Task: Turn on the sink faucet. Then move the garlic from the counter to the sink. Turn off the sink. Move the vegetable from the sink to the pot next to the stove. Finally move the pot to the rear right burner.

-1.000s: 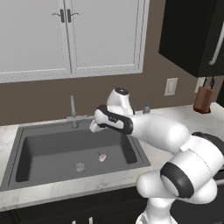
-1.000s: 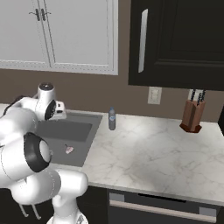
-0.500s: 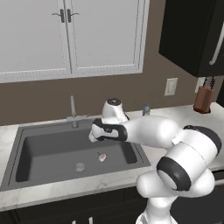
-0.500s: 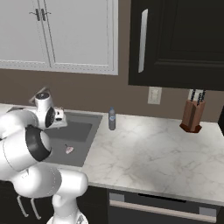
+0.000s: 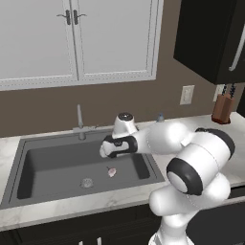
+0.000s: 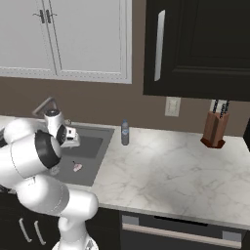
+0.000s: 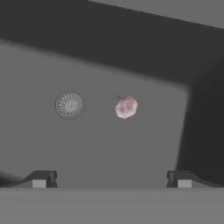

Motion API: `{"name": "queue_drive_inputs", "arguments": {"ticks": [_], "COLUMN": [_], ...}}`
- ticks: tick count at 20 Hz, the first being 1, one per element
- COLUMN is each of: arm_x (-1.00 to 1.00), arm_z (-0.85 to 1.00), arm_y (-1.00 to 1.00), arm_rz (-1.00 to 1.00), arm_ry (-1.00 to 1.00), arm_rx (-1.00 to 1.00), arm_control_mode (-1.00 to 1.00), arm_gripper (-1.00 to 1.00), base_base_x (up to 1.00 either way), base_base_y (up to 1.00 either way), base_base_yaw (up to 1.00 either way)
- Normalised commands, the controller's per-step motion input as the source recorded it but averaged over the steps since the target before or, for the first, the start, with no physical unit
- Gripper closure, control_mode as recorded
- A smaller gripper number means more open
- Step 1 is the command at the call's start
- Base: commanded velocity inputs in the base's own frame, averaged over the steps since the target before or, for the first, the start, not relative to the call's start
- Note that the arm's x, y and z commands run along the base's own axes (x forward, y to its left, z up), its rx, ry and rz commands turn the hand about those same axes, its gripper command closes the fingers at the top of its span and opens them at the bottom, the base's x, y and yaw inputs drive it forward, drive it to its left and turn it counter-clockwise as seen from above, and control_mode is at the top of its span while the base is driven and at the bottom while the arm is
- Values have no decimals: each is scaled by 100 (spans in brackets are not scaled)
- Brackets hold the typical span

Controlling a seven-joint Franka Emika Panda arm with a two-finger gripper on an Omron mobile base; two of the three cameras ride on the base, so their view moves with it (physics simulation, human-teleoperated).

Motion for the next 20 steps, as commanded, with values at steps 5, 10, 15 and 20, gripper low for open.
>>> {"name": "queue_drive_inputs", "arguments": {"ticks": [5, 10, 15, 20], "arm_x": [21, 23, 29, 34], "arm_z": [-30, -28, -28, -27], "arm_y": [-11, 0, 0, 0], "arm_rz": [-11, -11, -5, -3], "arm_ry": [0, 0, 0, 1], "arm_rx": [0, 0, 0, 0], "arm_control_mode": [-100, -100, -100, -100], "arm_gripper": [-100, -100, -100, -100], "base_base_x": [0, 0, 0, 0], "base_base_y": [0, 0, 0, 0], "base_base_yaw": [0, 0, 0, 0]}}
